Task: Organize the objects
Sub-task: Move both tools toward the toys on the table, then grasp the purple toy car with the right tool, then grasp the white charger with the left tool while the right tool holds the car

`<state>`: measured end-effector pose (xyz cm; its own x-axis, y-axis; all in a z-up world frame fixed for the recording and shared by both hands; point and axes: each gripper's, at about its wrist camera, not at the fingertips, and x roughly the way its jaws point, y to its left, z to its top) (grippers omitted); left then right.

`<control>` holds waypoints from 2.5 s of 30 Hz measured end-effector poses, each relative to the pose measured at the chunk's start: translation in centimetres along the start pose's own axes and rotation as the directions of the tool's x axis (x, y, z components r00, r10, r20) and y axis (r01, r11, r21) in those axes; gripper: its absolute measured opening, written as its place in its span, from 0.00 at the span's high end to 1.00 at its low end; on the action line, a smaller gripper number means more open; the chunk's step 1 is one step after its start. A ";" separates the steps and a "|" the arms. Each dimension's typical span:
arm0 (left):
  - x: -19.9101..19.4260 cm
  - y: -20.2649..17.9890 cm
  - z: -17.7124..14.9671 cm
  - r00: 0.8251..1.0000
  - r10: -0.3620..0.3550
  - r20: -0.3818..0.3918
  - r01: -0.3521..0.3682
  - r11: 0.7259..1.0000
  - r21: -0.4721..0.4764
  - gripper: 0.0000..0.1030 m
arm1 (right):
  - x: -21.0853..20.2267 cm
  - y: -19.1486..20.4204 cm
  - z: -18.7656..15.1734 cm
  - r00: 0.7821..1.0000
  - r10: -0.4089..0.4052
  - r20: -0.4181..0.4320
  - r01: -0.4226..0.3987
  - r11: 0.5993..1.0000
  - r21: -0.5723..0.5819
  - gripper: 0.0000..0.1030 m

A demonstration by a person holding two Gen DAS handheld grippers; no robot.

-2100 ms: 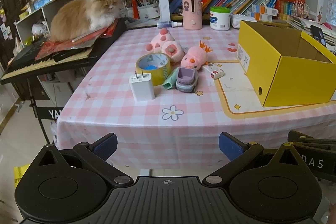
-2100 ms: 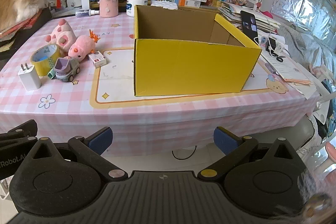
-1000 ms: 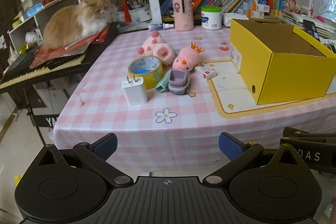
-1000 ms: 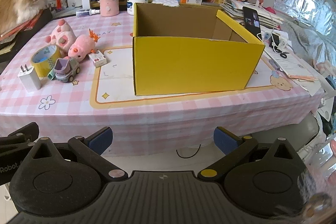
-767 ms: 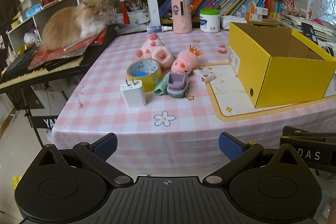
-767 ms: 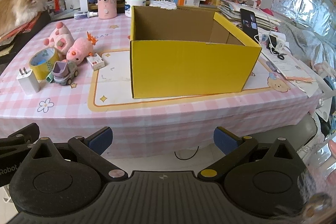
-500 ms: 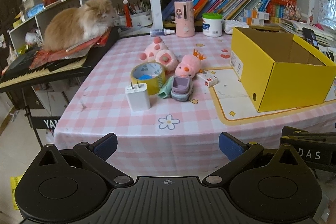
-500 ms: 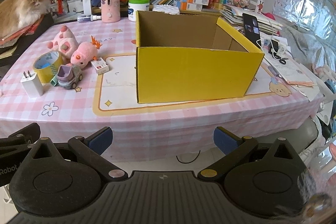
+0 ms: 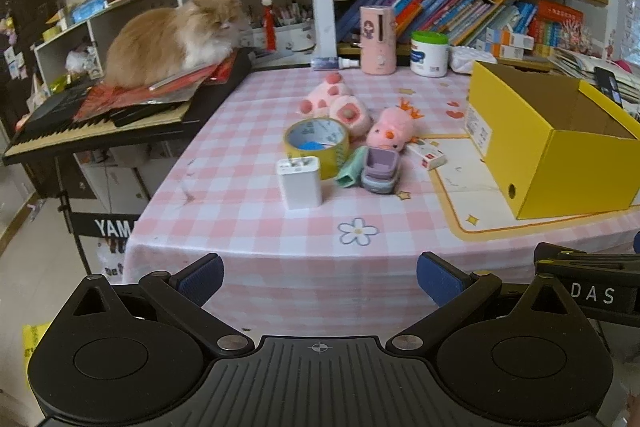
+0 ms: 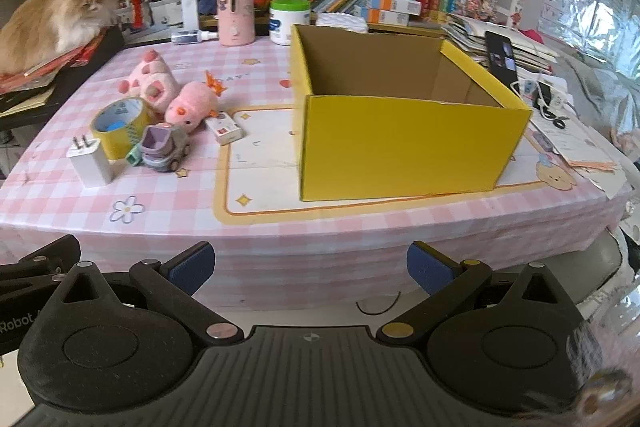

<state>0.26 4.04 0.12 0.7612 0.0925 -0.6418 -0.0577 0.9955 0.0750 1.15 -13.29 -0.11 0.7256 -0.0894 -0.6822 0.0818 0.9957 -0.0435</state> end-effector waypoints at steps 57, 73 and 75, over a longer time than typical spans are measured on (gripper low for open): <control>12.6 3.9 4.8 0.991 0.035 -0.129 -0.047 0.994 -0.095 0.00 | 19.5 11.6 10.7 0.898 0.359 -0.255 -0.418 0.876 -0.239 0.38; 18.2 2.4 6.5 0.974 0.013 -0.227 -0.039 0.993 -0.114 0.60 | 16.2 7.3 14.3 0.898 0.431 -0.091 -0.440 0.867 -0.233 0.43; 18.3 2.2 6.7 0.974 0.018 -0.225 -0.043 0.993 -0.106 0.60 | 15.9 6.8 14.3 0.898 0.431 -0.088 -0.439 0.867 -0.235 0.43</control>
<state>18.35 7.80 -6.35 0.5948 0.1129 -0.7959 -0.1588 0.9871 0.0213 23.02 -8.24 -0.86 0.6265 0.3509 -0.6960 -0.4082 0.9084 0.0905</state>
